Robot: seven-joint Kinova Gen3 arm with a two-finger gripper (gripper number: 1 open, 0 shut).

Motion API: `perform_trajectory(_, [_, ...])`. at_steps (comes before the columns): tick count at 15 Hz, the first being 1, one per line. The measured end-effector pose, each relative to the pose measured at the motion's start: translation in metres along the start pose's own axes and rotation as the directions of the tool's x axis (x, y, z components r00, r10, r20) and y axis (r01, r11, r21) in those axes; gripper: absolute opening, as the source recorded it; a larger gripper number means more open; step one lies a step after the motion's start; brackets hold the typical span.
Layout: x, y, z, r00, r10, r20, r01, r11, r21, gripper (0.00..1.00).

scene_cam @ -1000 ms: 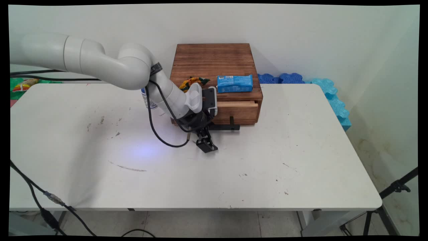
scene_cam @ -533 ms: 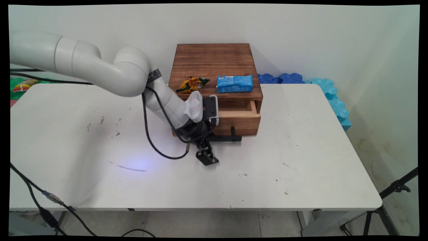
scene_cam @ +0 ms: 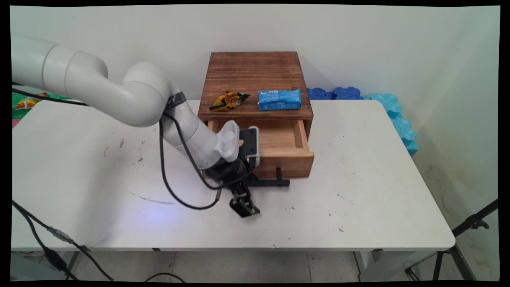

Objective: Open the drawer

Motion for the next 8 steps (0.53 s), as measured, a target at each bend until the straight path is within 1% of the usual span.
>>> perform_trajectory(8, [-0.006,0.046,-0.014,1.000,0.020,0.006,-0.020,0.999,-0.049,1.00])
